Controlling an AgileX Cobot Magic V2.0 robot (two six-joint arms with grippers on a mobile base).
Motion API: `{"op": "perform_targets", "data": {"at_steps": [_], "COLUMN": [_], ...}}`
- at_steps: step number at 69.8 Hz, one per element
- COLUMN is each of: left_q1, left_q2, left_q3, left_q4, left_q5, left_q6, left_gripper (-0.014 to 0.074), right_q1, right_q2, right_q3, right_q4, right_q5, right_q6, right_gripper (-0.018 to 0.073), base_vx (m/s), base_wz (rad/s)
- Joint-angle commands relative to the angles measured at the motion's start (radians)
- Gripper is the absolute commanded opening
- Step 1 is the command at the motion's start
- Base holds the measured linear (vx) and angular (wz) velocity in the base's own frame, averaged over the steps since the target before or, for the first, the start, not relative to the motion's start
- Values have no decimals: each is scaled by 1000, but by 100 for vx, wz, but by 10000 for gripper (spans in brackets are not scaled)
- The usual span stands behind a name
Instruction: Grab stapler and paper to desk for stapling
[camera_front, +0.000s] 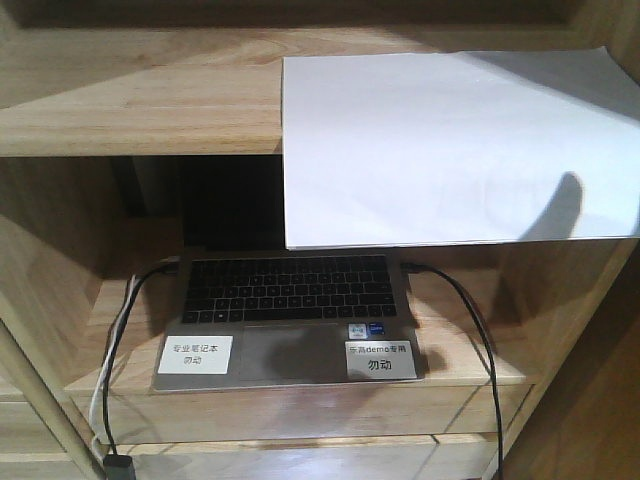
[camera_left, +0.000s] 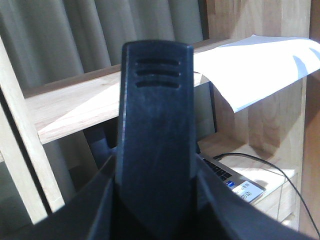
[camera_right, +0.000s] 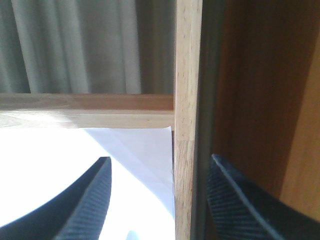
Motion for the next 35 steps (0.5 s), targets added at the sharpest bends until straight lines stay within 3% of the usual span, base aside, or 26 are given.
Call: {"op": "perform_targets", "data": {"at_steps": [1, 25, 35], "left_q1": [-3, -3, -3], "left_q2": [20, 20, 20], "left_q3": [-24, -24, -24], "left_q4": [-7, -7, -7], "left_q5": [-121, -121, -121], "left_q6": [0, 0, 0], "left_gripper": [-6, -6, -6], "right_q1": [-1, -1, -1], "right_q2": [9, 9, 9], "right_q3": [-29, -29, -29], "right_q4": [0, -3, -3], "right_q5": [-71, -76, -79], "right_q6": [-3, 0, 3], "right_gripper": [398, 410, 525], "base_vx": [0, 0, 0], "base_wz": [0, 0, 0]}}
